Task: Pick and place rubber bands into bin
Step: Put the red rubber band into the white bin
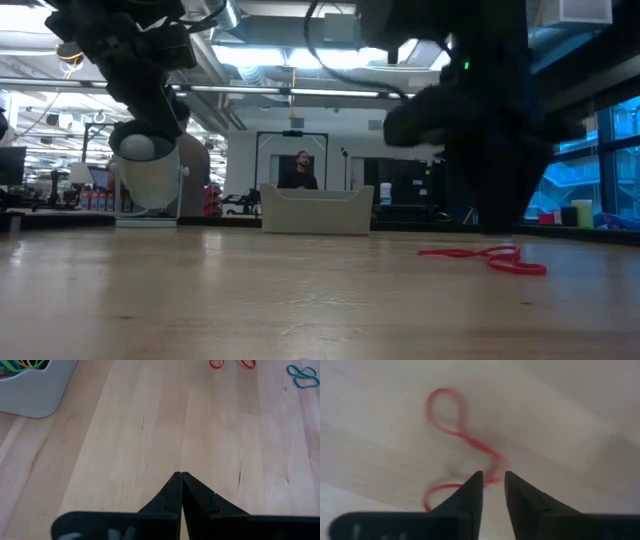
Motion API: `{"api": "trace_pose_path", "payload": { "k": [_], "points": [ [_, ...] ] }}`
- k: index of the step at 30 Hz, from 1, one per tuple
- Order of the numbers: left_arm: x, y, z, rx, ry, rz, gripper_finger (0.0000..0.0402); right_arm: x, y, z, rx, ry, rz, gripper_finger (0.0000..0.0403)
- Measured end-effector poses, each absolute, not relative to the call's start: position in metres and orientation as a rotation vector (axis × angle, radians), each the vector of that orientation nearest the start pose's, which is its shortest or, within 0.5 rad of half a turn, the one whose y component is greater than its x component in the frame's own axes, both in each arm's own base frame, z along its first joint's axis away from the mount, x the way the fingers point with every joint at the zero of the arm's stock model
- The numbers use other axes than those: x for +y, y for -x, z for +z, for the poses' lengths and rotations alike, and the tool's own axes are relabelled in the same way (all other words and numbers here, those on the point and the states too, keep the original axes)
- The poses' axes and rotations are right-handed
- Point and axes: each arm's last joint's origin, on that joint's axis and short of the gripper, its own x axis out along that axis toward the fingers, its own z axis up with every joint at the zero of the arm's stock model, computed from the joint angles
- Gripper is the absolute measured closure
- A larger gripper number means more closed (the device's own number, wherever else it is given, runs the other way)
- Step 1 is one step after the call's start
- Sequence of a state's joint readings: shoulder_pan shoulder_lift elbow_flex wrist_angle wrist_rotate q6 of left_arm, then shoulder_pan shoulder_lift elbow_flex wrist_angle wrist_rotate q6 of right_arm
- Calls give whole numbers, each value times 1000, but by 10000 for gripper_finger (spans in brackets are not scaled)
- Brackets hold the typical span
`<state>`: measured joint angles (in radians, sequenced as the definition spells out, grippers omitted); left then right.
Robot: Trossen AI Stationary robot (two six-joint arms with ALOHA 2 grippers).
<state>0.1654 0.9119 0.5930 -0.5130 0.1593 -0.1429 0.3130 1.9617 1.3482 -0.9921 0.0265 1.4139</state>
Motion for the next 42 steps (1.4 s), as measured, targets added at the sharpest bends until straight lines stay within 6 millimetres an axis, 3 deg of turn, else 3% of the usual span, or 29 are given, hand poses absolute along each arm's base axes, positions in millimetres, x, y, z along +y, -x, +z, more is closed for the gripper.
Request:
{"api": "trace_pose_path", "payload": {
  "k": [5, 9, 12, 16, 20, 29, 38, 42],
  "points": [
    [24, -172, 220, 835, 271, 65, 400, 105, -326, 139, 1393, -851, -939, 276],
    [24, -172, 220, 836, 261, 61, 400, 102, -319, 131, 1394, -849, -944, 278],
    [24, -172, 220, 836, 255, 58, 400, 102, -317, 127, 1386, -854, -932, 308],
    [24, -172, 220, 836, 255, 58, 400, 101, -323, 129, 1385, -833, -878, 386],
    [24, -172, 220, 835, 255, 59, 400, 91, -332, 137, 1412, -805, -835, 395],
    [24, -172, 220, 835, 254, 66, 400, 33, -367, 195, 1303, -647, -723, 401],
    [25, -172, 220, 833, 255, 82, 400, -59, -377, 276, 1082, -469, -680, 402],
    [26, -172, 221, 828, 240, 115, 400, -102, -384, 294, 997, -401, -671, 402]
  ]
}}
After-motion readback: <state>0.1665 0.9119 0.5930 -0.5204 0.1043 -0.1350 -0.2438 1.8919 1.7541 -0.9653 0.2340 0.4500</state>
